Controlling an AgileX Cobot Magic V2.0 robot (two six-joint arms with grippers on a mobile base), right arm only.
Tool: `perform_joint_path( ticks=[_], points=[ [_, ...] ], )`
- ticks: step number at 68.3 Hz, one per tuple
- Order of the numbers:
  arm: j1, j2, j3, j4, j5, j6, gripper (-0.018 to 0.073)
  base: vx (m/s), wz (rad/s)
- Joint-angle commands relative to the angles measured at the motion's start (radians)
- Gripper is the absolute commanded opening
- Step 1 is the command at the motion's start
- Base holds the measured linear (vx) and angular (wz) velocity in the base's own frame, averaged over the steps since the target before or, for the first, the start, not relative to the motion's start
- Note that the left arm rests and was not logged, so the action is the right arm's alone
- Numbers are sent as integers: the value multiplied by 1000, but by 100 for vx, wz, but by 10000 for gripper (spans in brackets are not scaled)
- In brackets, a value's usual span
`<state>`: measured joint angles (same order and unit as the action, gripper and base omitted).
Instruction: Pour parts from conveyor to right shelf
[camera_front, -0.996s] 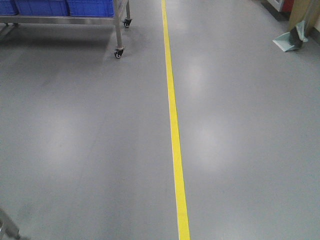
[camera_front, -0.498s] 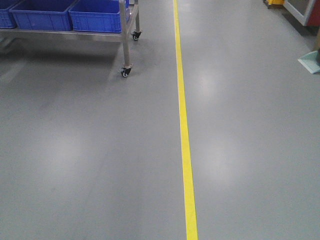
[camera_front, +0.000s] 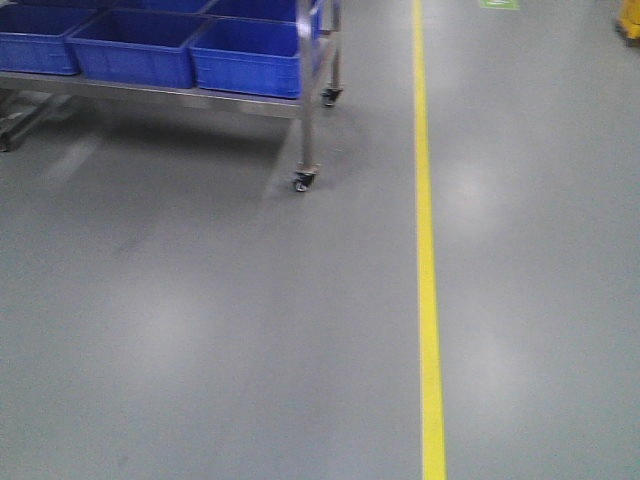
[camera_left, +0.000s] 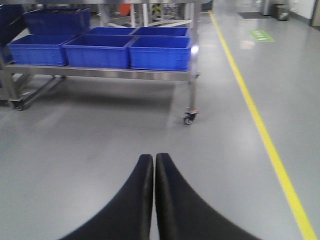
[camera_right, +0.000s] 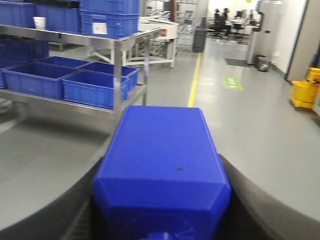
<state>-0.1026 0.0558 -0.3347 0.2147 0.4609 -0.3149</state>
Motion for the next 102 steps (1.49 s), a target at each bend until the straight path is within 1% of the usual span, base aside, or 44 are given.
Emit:
perform_joint_path(
  ticks=[1,57,102],
  points=[
    [-6,13,-28,6,-79,-8,-6,57,46],
    [-6,13,-28,5,-79,-8,-6,58,59],
    [-6,13,-28,5,-78,-8,-6,61,36]
  ],
)
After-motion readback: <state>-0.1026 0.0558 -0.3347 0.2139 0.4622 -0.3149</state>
